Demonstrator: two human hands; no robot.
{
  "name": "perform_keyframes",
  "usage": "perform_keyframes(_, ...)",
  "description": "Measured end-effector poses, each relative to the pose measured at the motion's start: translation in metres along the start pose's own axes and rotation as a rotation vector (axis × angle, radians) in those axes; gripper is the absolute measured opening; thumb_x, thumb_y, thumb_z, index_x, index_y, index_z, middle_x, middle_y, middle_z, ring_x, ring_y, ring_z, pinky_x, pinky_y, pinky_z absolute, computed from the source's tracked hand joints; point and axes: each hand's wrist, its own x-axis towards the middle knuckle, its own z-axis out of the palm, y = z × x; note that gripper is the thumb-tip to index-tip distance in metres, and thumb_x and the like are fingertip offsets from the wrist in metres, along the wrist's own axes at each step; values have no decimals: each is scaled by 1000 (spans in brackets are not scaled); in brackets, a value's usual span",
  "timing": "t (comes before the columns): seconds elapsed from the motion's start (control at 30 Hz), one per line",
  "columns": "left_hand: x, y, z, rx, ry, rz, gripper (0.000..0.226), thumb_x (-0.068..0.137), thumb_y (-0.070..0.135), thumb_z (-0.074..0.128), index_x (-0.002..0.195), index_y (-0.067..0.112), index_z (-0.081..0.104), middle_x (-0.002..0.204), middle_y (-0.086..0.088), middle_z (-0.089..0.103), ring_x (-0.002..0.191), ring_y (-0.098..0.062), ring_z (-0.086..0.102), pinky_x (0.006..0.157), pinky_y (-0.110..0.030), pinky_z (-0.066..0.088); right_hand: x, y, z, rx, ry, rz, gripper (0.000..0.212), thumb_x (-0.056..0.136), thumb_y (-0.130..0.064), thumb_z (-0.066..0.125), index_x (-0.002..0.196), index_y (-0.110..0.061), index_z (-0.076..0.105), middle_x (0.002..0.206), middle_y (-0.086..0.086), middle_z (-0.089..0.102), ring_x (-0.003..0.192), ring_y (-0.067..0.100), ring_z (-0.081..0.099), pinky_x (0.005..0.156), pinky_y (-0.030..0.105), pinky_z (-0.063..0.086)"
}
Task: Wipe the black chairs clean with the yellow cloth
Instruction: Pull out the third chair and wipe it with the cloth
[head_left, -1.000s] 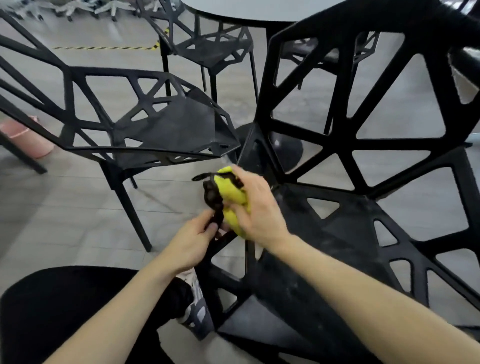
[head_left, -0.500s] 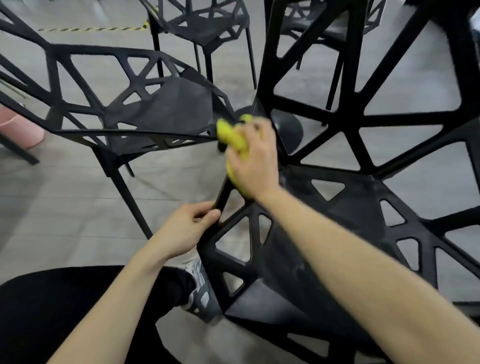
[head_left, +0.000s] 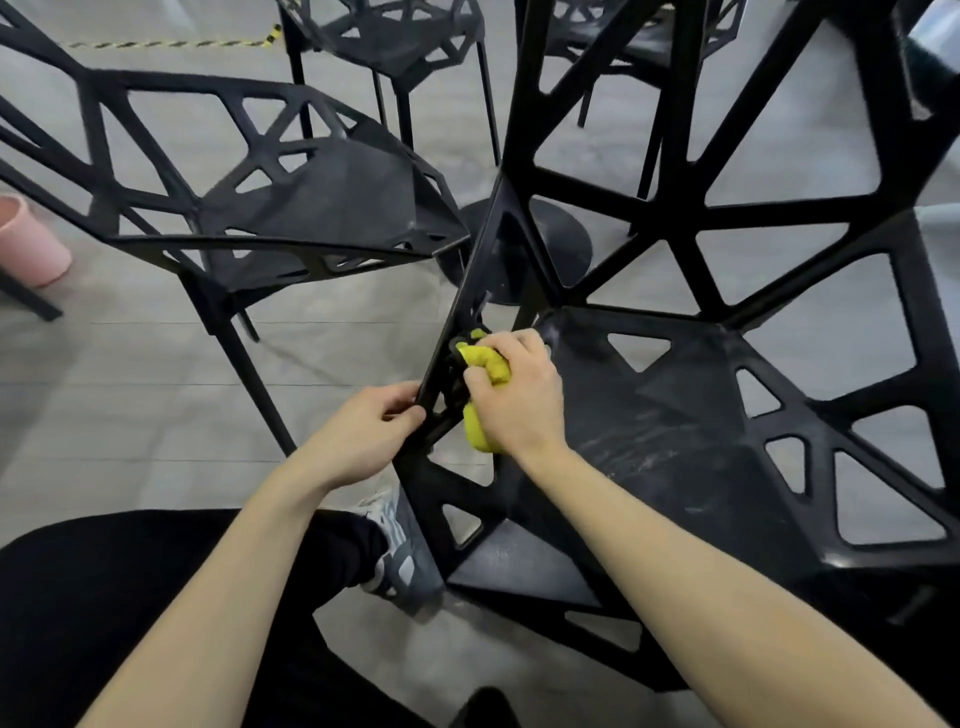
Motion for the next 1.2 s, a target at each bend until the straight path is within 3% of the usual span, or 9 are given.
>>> perform_keyframes(0.07,3,2,-3,77,29,-13,28,111,37,50,106,28,76,99,-5,79,93,-21,74,88,-42,61,-9,-6,1,26,18,-20,22,86,-39,75,106,-33,70,117,-11,53,98,6,56,80,25,46)
perform_keyframes(0.13,7,0,-4,125,63,-19,50,99,58,45,93,15,70,90,-15,71,84,-26,68,91,-56,59,-19,4,0,15,-59,-83,30,88,-46,78,112,-31,69,119,-8,52,105,11,59,88,29,52)
perform_keyframes(0.3,13,4,0,227,146,-40,42,110,38,52,85,18,79,64,0,63,58,-11,51,63,-32,44,35,35,-36,-190,-98,-161,25,90,-35,73,114,-28,71,111,-4,58,99,20,60,84,31,45)
perform_keyframes(0.43,18,2,-3,227,114,-51,43,106,42,53,87,12,77,81,-15,73,74,-37,66,75,-53,59,107,81,-61,-320,149,172,34,96,-41,64,126,-25,67,122,8,57,110,36,59,89,39,45)
perform_keyframes(0.5,20,3,-7,220,84,-63,38,108,37,56,87,17,80,83,-15,76,82,-40,71,78,-52,61,98,85,-40,-387,61,213,45,95,-46,64,132,-21,65,125,13,56,113,42,56,96,46,46)
perform_keyframes(0.7,27,11,-13,146,0,-99,35,109,17,58,86,13,84,82,2,82,78,-21,78,69,-33,63,23,79,-36,-253,-276,-160,39,94,-42,70,131,-30,68,116,2,61,109,27,59,98,41,50)
perform_keyframes(0.87,23,13,-8,172,45,-92,34,109,21,58,88,12,82,82,10,82,79,-17,79,74,-36,64,84,96,-31,-339,1,216,34,102,-35,59,132,-18,65,129,14,53,119,39,50,99,53,49)
perform_keyframes(1.07,38,21,-5,313,105,-56,34,104,22,58,80,9,79,75,18,78,75,-20,75,75,-46,65,19,82,-46,-259,-314,-139,46,96,-51,69,133,-23,66,120,4,55,116,28,60,99,40,50)
perform_keyframes(1.2,64,37,14,381,280,22,40,94,53,45,82,31,77,79,11,78,83,-25,71,81,-43,59,95,110,-64,-392,-109,280,60,102,-51,59,144,-8,53,143,18,41,131,45,45,114,53,39)
